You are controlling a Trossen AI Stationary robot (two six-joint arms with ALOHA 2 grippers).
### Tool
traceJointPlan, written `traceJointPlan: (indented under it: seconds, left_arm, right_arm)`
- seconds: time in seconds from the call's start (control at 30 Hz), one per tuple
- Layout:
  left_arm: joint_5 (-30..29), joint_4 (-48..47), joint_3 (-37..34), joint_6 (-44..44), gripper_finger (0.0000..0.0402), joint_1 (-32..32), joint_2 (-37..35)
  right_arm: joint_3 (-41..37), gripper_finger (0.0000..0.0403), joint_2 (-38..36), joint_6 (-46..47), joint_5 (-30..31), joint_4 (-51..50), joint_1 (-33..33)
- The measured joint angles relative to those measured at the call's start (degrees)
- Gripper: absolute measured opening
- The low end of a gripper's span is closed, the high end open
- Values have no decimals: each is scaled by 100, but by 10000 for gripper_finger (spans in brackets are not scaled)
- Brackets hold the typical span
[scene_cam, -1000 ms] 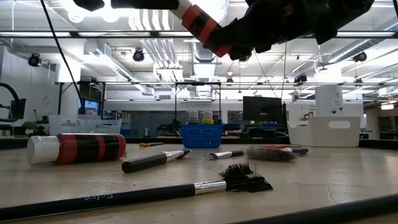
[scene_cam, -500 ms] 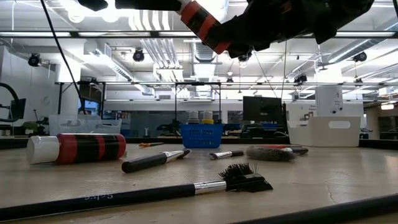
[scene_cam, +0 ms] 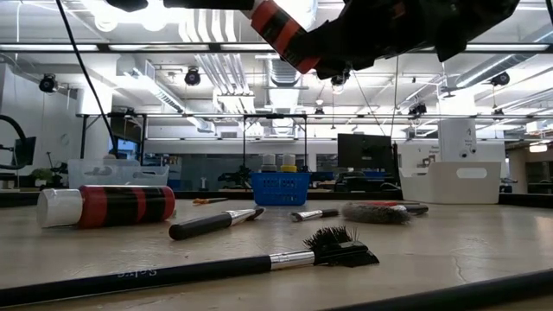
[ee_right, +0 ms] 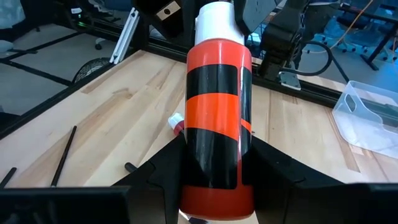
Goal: Pick & Place Paint Supplies
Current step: Put the orange paint bottle into the blue bin
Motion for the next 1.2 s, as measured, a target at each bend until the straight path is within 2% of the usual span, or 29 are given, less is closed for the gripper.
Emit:
traceJointPlan:
  seconds: [0.23, 0.43, 0.8, 0.93, 1.1, 1.2]
  left_arm:
    - [4, 68, 0, 21, 131, 3, 0]
    - [4, 82, 2, -13, 122, 3, 0]
    - [-37, 59, 2, -111, 122, 14, -7]
    - [-47, -96, 2, -302, 122, 14, -53]
    - [-174, -456, 27, -792, 122, 21, -266]
    - [-269, -930, 231, -1390, 122, 27, -344]
  right_arm:
    - [0, 136, 0, -202, -16, 33, 14]
    - [0, 148, 0, -362, -5, 56, 17]
    - [11, 272, -13, -504, 354, 251, 122]
    - [11, 296, -13, -582, 784, 161, 195]
    - [11, 300, -13, -780, 1559, -15, 352]
    - [11, 301, -11, -849, 2012, -15, 438]
